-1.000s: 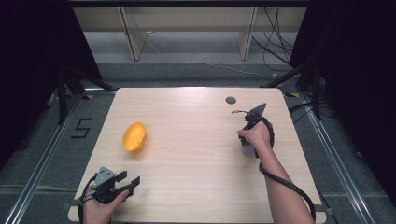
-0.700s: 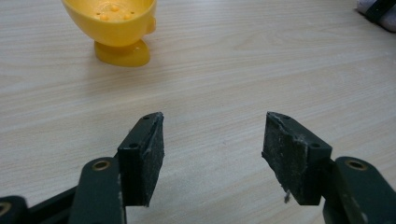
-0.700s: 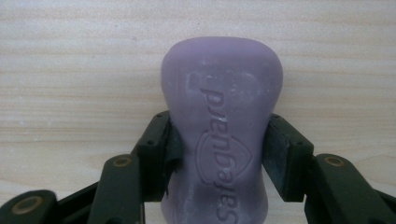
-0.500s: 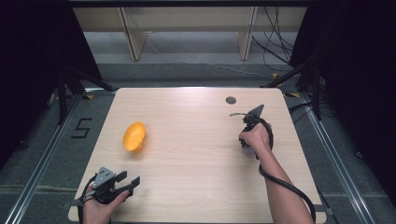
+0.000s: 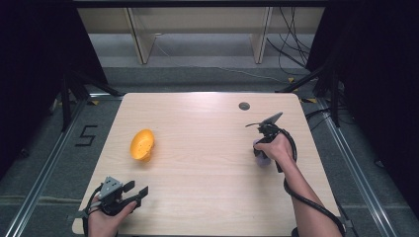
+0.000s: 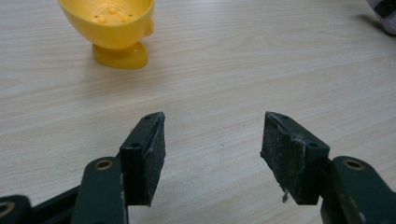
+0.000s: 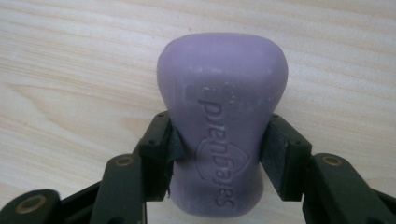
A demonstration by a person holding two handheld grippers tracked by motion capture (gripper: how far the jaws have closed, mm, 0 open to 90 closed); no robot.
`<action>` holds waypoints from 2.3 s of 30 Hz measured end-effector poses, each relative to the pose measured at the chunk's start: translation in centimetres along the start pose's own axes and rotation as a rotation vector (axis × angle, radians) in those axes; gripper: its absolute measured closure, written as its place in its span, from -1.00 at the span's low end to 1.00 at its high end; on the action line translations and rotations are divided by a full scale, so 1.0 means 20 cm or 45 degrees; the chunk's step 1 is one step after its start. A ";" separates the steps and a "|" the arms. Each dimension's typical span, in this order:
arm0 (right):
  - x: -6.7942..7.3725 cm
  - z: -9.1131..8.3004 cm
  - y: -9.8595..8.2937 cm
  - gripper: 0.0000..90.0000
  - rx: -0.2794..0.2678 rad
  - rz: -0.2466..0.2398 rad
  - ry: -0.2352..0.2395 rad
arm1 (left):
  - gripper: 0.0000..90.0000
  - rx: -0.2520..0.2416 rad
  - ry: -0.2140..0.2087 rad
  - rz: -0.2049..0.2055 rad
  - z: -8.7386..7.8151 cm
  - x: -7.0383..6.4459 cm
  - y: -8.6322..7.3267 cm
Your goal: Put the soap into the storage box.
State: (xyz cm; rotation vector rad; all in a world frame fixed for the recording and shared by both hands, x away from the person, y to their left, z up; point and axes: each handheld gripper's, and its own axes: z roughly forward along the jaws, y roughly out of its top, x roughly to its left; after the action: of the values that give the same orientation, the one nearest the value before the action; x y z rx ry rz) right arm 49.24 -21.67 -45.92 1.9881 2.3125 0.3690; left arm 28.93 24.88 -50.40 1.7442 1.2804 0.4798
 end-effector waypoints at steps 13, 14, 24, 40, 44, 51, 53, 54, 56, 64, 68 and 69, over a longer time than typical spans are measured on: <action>-0.01 -0.02 -0.06 0.12 -0.132 -0.080 0.016 | -0.13 0.000 -0.001 -0.003 0.00 0.00 0.00; -0.01 -0.02 -0.06 0.12 -0.140 -0.107 0.019 | -0.13 -0.001 -0.001 -0.003 0.00 0.00 0.00; 0.04 -0.08 -0.14 0.12 -0.322 -0.500 -0.100 | -0.12 -0.006 0.001 -0.008 0.00 0.00 0.00; 0.14 -0.12 -0.40 0.12 -0.630 -1.209 -0.442 | -0.10 -0.037 -0.042 -0.008 0.01 -0.01 0.01; 0.16 -0.14 -0.48 0.12 -0.706 -1.285 -0.487 | -0.11 -0.059 -0.089 -0.019 0.01 -0.02 0.03; 0.25 -0.19 -0.60 0.12 -0.816 -1.403 -0.576 | -0.13 -0.114 -0.201 0.039 0.03 -0.10 0.15; 0.28 -0.20 -0.63 0.12 -0.837 -1.416 -0.573 | -0.13 -0.128 -0.232 0.068 0.04 -0.13 0.19; 0.31 -0.20 -0.65 0.12 -0.845 -1.436 -0.583 | -0.14 -0.132 -0.247 0.085 0.05 -0.14 0.22; 0.35 -0.20 -0.69 0.12 -0.856 -1.455 -0.573 | -0.14 -0.143 -0.284 0.117 0.06 -0.18 0.26; 0.50 -0.22 -0.80 0.12 -0.887 -1.576 -0.622 | -0.13 -0.143 -0.446 0.229 0.13 -0.39 0.41; 0.52 -0.22 -0.81 0.12 -0.908 -1.651 -0.640 | -0.13 -0.126 -0.530 0.295 0.18 -0.50 0.49; 0.53 -0.22 -0.82 0.12 -0.907 -1.630 -0.633 | -0.13 -0.119 -0.539 0.309 0.18 -0.52 0.50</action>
State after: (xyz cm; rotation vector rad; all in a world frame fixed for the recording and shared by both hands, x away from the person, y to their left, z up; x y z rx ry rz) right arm 30.85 -14.05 -44.30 0.1063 2.1200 0.3983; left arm 33.08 13.22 -42.12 1.8099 0.7434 0.2785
